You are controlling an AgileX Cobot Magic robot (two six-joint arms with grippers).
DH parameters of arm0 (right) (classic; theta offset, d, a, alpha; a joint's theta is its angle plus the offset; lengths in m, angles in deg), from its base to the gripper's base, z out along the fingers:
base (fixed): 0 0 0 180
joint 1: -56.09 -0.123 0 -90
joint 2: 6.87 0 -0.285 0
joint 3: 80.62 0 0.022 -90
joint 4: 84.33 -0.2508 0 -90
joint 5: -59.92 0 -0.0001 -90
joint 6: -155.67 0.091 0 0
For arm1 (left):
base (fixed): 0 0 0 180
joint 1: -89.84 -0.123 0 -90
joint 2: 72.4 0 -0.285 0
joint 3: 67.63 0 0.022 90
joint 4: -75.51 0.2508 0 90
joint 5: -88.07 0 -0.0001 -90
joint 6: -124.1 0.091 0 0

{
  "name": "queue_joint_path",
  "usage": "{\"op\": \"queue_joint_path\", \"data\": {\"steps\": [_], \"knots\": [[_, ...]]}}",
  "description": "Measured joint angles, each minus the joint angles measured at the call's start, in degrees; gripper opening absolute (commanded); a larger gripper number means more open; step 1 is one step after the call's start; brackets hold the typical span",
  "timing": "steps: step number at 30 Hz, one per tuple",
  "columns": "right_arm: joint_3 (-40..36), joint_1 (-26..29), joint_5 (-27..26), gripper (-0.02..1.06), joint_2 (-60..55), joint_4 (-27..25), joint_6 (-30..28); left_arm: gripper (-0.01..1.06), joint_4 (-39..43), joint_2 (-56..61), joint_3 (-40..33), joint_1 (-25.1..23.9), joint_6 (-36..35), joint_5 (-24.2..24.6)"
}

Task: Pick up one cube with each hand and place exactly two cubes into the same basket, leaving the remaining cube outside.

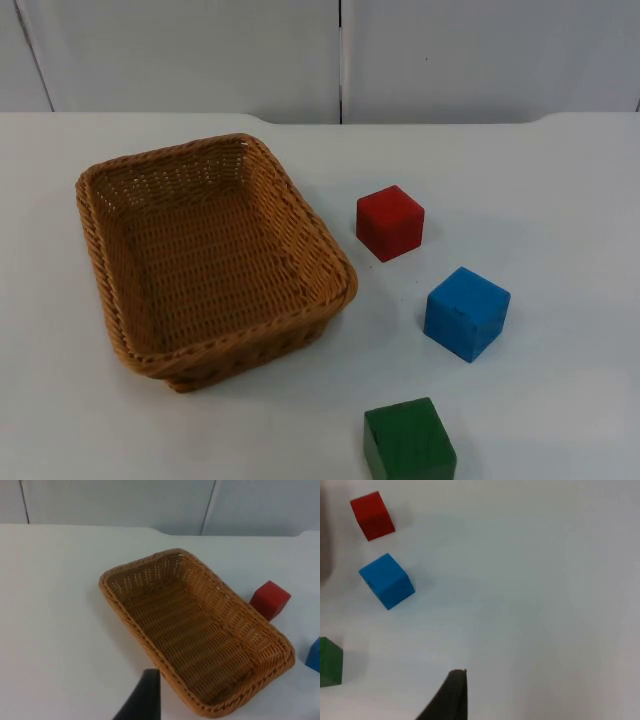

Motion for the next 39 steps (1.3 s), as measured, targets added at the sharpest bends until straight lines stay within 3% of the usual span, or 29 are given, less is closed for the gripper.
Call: {"op": "queue_joint_path", "data": {"steps": [9,14,25,39], "knots": [[0.4,0.0,0.0,1.05,-4.7,-0.4,0.0,0.93,-2.8,-3.3,0.0,0.0,2.7,-1.1],[3.8,0.0,-0.2,1.05,-8.7,-1.5,-0.8,0.93,-6.9,-6.6,0.0,0.0,6.8,-2.4],[8.5,0.0,-0.3,1.05,-17.5,-3.0,-1.6,0.93,-8.6,-11.6,0.1,0.0,8.8,-4.0],[11.3,0.0,-1.7,1.05,-24.1,-3.0,-2.2,0.93,-8.8,-20.5,9.2,0.0,12.0,-4.8]]}}
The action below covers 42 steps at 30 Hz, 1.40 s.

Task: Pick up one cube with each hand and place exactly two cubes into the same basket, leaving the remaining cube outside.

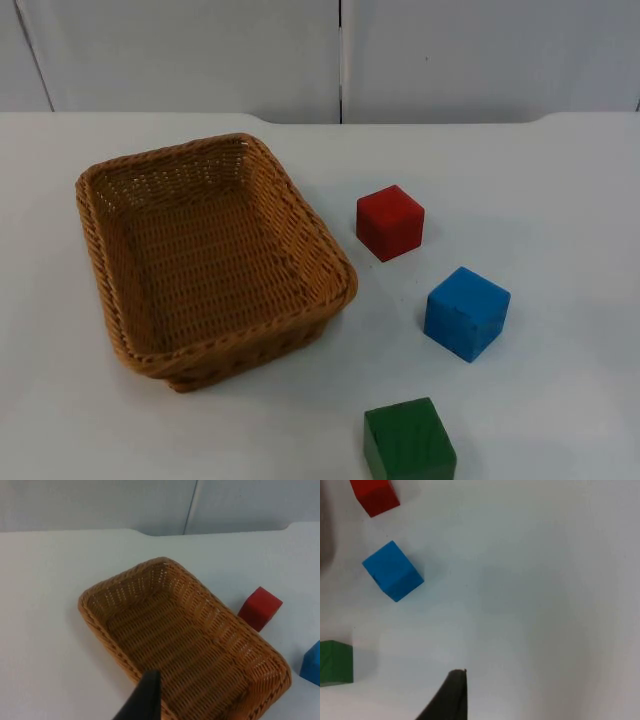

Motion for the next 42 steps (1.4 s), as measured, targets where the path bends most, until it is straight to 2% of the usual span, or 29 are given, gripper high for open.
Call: {"op": "queue_joint_path", "data": {"steps": [9,18,23,33,37,42], "knots": [[1.0,0.0,-0.8,1.05,-2.9,-0.4,-2.3,0.93,-0.1,-8.2,7.2,0.0,2.7,0.0],[1.2,0.0,-2.1,1.05,-7.8,-7.4,-9.0,0.93,-4.1,-16.7,12.7,0.0,9.0,0.8],[1.2,0.0,-4.2,1.05,-11.4,-13.5,-14.1,0.93,-4.9,-22.1,14.8,0.0,11.8,0.8],[1.2,0.0,-4.6,1.05,-17.0,-16.3,-16.8,0.93,-5.1,-29.8,20.7,0.0,14.2,1.0],[1.8,-0.1,-4.4,1.05,-18.6,-17.5,-17.5,0.93,-5.1,-32.6,23.0,1.8,15.2,1.0],[4.7,-5.1,-4.2,1.05,-20.6,-16.3,-17.7,0.93,-5.1,-36.4,26.0,6.1,17.0,1.0]]}}
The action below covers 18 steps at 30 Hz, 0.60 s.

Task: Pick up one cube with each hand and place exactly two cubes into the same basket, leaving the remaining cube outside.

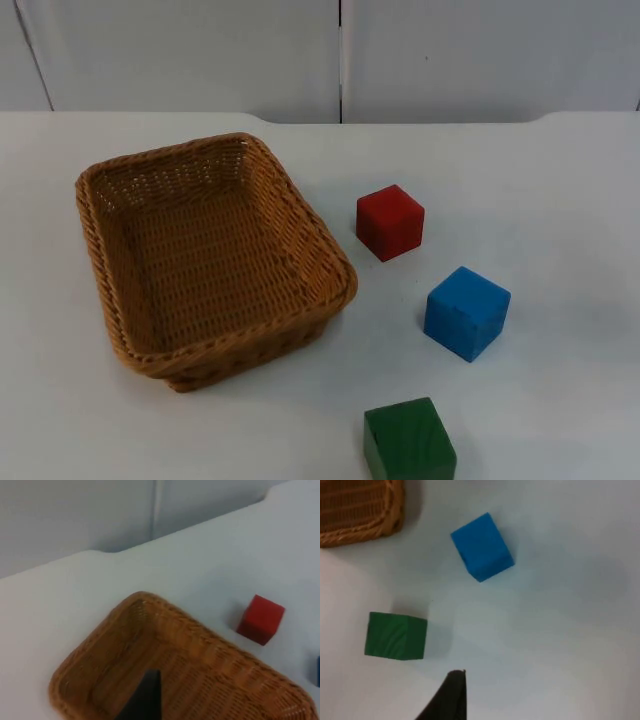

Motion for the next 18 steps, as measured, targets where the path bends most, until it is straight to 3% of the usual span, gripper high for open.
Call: {"op": "queue_joint_path", "data": {"steps": [5,6,9,18], "knots": [[3.0,-10.7,-0.5,1.05,-2.9,7.2,4.5,0.93,0.2,-5.4,3.6,4.7,0.2,0.1],[3.0,-10.7,-0.5,1.05,-2.9,7.2,4.5,0.93,0.2,-5.4,3.6,4.7,0.2,0.1],[3.2,-17.3,-1.4,1.05,-5.0,13.7,10.5,0.93,0.9,-8.2,5.8,6.8,0.4,0.1],[3.2,-27.2,-3.3,1.05,-8.8,24.1,22.4,0.93,2.3,-13.8,10.6,8.4,0.5,0.3]]}}
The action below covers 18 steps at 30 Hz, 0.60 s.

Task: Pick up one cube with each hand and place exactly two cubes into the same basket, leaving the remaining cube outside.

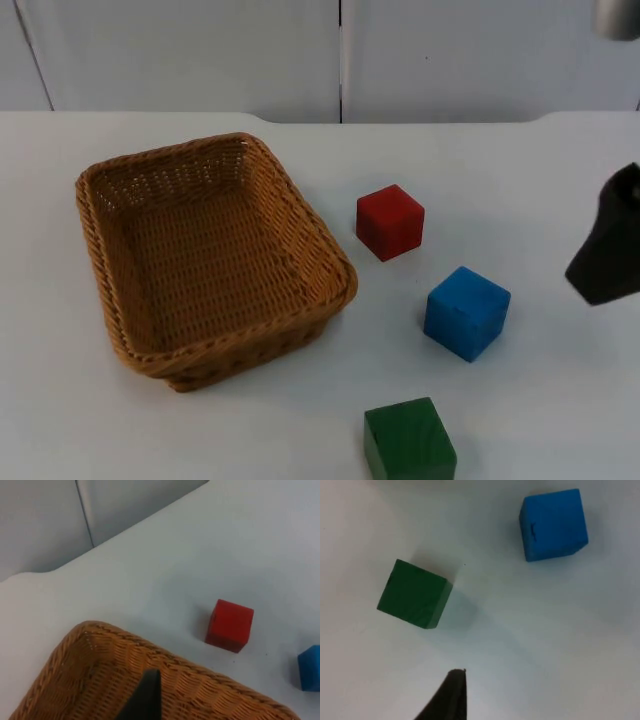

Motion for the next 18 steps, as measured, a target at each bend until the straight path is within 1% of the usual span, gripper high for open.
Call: {"op": "queue_joint_path", "data": {"steps": [2,3,6,8,9,10,13,15,16,18], "knots": [[-0.4,-2.0,-1.9,1.05,-1.0,3.0,3.4,0.93,0.0,-1.6,1.2,0.0,0.1,0.0],[-0.4,-2.0,-1.9,1.05,-1.0,3.0,3.4,0.93,0.0,-1.6,1.2,0.0,0.1,0.0],[-3.0,-4.7,-6.6,1.05,-2.2,7.1,8.2,0.93,0.0,-4.4,3.1,0.0,0.1,0.1],[-5.1,-5.7,-8.9,1.05,-3.1,7.8,10.0,0.93,0.1,-6.8,4.8,0.0,0.2,1.3],[-5.1,-5.7,-8.9,1.05,-3.1,7.8,10.0,0.93,0.1,-6.8,4.8,0.0,0.2,1.3],[-5.9,-5.7,-10.1,1.05,-3.7,8.0,10.7,0.93,0.3,-8.0,5.7,0.1,0.2,1.5],[-7.1,-5.8,-11.5,1.05,-5.1,9.2,11.9,0.93,1.3,-11.6,8.5,1.4,0.7,1.8],[-7.2,-5.8,-12.0,1.05,-6.5,11.1,13.0,0.93,2.7,-13.9,10.6,3.1,0.8,2.2],[-7.2,-5.8,-12.0,1.05,-6.5,11.1,13.0,0.93,2.7,-13.9,10.6,3.1,0.8,2.2],[-7.2,-5.8,-12.7,1.05,-7.9,14.2,14.8,0.93,5.2,-16.4,13.0,5.2,0.9,2.5]]}}
